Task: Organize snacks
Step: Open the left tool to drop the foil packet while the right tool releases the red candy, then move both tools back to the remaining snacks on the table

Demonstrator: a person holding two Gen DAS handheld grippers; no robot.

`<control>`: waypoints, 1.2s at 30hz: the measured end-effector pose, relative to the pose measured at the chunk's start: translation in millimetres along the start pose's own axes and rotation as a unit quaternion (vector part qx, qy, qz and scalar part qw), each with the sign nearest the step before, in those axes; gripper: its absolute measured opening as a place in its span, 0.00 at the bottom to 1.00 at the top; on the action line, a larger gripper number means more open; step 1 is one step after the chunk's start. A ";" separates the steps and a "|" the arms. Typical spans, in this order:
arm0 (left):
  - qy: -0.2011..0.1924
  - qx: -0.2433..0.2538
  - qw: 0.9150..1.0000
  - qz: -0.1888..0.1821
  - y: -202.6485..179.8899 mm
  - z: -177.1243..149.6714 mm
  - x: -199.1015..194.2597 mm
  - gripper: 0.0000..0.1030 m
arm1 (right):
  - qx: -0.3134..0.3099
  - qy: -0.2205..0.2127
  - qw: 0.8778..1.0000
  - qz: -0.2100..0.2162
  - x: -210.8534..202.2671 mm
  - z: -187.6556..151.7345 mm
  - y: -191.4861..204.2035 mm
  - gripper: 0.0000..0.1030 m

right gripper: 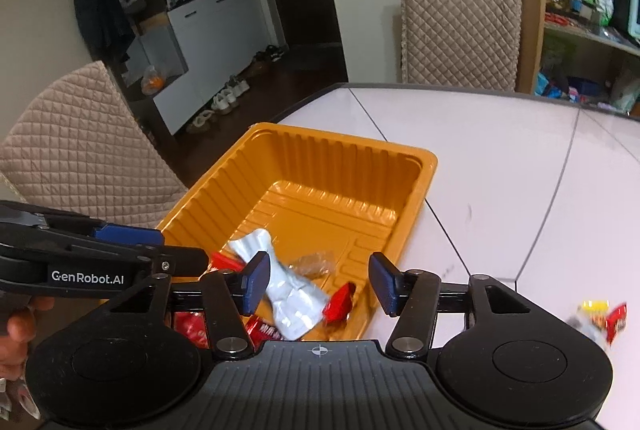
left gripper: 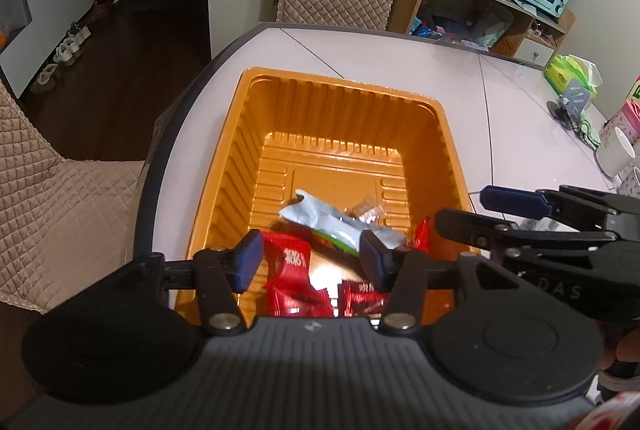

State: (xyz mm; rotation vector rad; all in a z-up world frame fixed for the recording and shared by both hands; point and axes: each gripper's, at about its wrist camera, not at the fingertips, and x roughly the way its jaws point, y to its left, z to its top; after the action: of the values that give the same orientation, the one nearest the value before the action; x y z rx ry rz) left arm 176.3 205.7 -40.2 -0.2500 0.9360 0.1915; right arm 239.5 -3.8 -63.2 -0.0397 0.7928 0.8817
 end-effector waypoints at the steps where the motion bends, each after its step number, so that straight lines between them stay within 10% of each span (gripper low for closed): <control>1: 0.000 0.001 1.000 0.001 -0.4 -2.1 -3.3 0.54 | 0.004 0.000 1.000 0.001 -4.1 -2.0 -0.9 0.55; 36: 0.016 0.055 0.998 -0.036 -95.7 -120.7 -86.5 0.62 | 0.106 -0.001 0.994 -0.017 -168.7 -121.2 -31.8 0.61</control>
State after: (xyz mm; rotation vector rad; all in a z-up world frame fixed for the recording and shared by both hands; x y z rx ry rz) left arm 59.1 74.2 -26.0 -0.1855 0.9655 0.0693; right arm 125.4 -179.8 -52.2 0.1346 0.8786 0.7612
